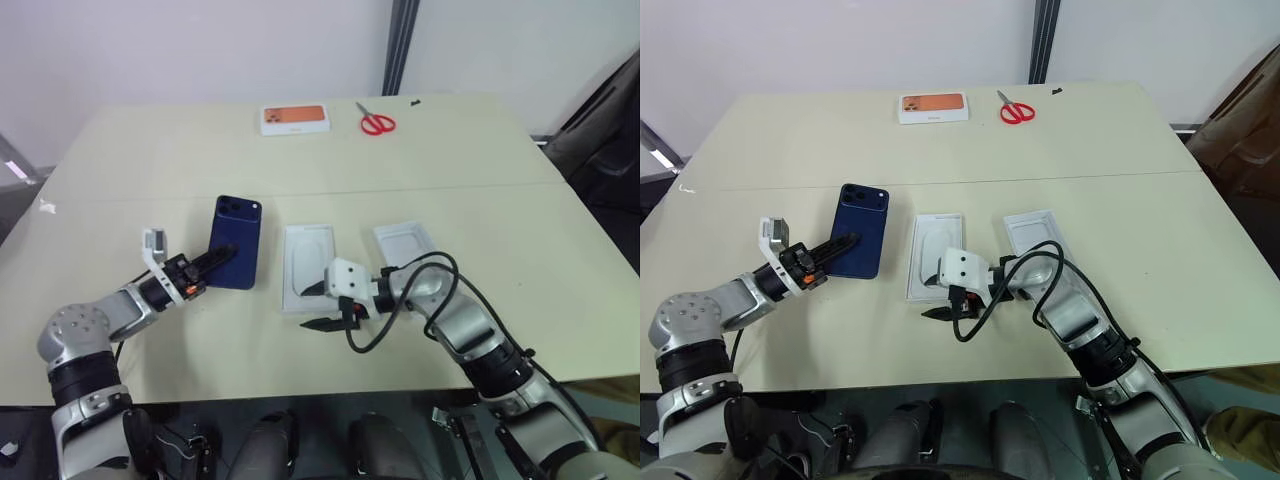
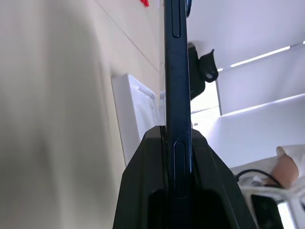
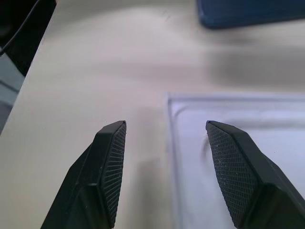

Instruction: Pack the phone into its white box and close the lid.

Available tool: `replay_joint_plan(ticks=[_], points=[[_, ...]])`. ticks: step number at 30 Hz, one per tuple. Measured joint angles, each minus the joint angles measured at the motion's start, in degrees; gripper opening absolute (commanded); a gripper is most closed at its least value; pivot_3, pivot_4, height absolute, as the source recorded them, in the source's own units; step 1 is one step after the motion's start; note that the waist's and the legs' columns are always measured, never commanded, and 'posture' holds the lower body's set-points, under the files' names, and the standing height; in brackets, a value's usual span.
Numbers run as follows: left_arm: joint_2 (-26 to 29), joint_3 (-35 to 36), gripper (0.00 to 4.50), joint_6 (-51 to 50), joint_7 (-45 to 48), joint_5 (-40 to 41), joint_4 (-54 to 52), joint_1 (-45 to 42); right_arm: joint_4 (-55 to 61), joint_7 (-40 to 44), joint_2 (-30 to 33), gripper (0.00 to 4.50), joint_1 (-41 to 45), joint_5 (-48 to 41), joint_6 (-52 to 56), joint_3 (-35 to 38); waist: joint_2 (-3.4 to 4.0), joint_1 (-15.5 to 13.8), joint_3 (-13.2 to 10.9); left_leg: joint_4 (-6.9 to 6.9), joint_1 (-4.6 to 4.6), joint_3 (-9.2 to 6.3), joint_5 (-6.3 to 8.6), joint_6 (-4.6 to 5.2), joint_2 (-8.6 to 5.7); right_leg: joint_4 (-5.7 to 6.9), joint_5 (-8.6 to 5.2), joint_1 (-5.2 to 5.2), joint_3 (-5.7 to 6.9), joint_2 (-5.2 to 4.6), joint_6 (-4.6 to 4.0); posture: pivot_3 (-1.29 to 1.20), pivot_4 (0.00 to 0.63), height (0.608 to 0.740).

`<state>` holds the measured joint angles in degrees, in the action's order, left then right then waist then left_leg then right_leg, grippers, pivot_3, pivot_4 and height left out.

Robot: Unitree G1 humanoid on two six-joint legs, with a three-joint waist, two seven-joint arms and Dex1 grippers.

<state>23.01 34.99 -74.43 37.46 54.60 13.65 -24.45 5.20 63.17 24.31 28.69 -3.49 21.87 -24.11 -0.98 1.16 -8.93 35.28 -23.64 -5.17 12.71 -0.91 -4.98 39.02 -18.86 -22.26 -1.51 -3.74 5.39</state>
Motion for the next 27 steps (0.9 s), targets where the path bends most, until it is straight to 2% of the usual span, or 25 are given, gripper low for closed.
replay_joint_plan(ticks=[2, 6, 12, 18, 21, 25, 27], points=[[-0.65, -0.04, 0.0, -0.02, -0.91, 0.62, -0.61, 0.11, 0.01, -0.23, 0.1, 1.96, -0.03, 0.12, -1.04, -0.04, -0.04, -0.18, -0.02, 0.02, 0.0, -0.01, -0.01, -0.02, 0.0, -0.01, 0.0, -0.02, 0.01, 0.0, 0.0, 0.0, 0.15, 0.734], [-0.86, -0.2, 0.0, -0.02, -2.0, 1.54, -1.76, 0.8, -0.02, -0.88, 0.79, 0.04, -0.54, 1.07, -2.53, -0.2, -0.06, -0.32, -0.04, 0.06, 0.0, -0.01, -0.07, -0.12, -0.01, -0.03, 0.0, -0.03, 0.01, -0.01, 0.0, 0.0, 0.15, 0.734], [-0.83, -1.15, 0.0, 0.1, -3.0, 2.02, -2.44, 1.73, -1.1, -1.64, 1.81, 0.04, -0.54, 4.01, -7.55, -1.62, -0.07, -0.35, -0.03, 0.06, 0.0, -0.01, -0.07, -0.13, -0.01, -0.03, 0.0, -0.02, 0.01, 0.0, 0.0, 0.0, 0.15, 0.734], [-0.16, -1.18, 0.0, 0.07, -3.0, 2.45, -2.44, 1.73, -0.84, -1.31, 1.62, 0.04, -0.56, 3.12, -6.6, -1.7, -0.07, -0.34, -0.03, 0.06, 0.0, -0.01, -0.1, -0.16, -0.01, -0.03, 0.0, -0.02, 0.01, 0.0, 0.0, 0.0, 0.15, 0.734], [-0.11, -1.31, 0.0, 0.08, -3.0, 2.62, -2.44, 1.84, -0.54, -0.87, 1.28, 0.91, -0.56, 0.9, -3.47, -1.34, -0.07, -0.34, -0.04, 0.06, 0.0, -0.01, -0.09, -0.16, -0.01, -0.03, 0.0, -0.01, 0.01, 0.0, 0.0, 0.0, 0.15, 0.734], [-0.16, -1.65, 0.0, -0.2, -3.0, 3.5, -2.45, 1.89, -0.46, -1.18, 0.51, 2.81, -0.55, -0.31, -2.27, -1.15, -0.07, -0.35, -0.04, 0.06, 0.0, -0.01, -0.09, -0.16, -0.01, -0.03, 0.0, -0.02, 0.01, 0.0, -0.01, 0.0, 0.15, 0.734], [-0.16, -1.67, 0.0, -0.22, -3.03, 3.62, -2.45, 1.89, -0.46, -1.47, 0.51, 2.81, -0.53, -0.3, -2.26, -1.14, -0.07, -0.34, -0.04, 0.06, 0.0, -0.01, -0.09, -0.16, -0.01, -0.03, 0.0, -0.02, 0.01, -0.01, -0.01, 0.0, 0.15, 0.734]])
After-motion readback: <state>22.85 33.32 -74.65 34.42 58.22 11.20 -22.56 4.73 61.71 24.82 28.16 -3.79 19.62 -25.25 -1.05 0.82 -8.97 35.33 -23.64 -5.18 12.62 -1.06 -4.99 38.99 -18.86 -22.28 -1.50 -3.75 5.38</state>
